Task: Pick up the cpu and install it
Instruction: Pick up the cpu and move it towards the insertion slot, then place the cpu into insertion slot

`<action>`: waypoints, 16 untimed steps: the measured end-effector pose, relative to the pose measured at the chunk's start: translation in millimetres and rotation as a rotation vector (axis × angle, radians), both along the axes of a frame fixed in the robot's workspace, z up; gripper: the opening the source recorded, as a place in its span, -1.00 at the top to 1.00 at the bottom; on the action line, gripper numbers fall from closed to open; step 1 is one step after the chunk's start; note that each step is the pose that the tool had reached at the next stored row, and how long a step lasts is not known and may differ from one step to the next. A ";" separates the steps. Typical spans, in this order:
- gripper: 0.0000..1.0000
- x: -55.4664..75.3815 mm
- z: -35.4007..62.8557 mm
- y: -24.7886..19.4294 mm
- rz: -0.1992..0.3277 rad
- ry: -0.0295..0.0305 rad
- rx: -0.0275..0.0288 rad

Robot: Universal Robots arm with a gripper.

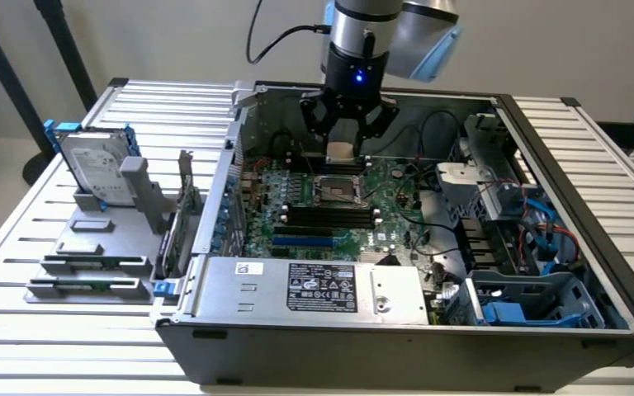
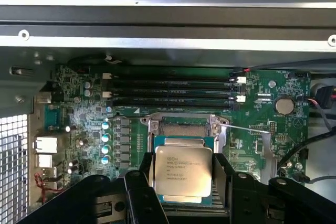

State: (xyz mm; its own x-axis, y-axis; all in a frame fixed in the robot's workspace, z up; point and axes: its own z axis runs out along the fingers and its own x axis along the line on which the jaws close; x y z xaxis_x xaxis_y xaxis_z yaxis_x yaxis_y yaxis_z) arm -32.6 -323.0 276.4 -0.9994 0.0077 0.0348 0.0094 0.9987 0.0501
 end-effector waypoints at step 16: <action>-0.09 0.0 -8.1 -0.2 -0.006 -0.0036 0.0017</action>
